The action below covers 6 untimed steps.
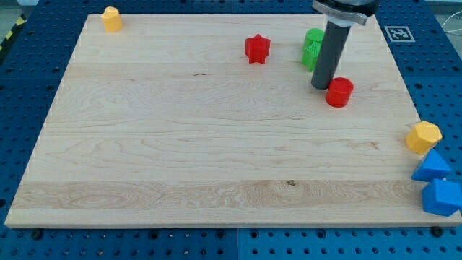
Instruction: Push the red circle a bit right
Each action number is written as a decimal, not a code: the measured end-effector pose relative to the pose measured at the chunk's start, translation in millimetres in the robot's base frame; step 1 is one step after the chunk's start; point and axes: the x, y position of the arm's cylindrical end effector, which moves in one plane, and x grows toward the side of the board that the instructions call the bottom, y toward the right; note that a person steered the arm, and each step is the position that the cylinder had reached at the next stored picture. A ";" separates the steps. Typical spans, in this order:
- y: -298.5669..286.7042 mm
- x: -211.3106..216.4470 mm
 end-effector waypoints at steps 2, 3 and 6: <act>21.4 4.3; 15.8 4.3; 3.5 10.1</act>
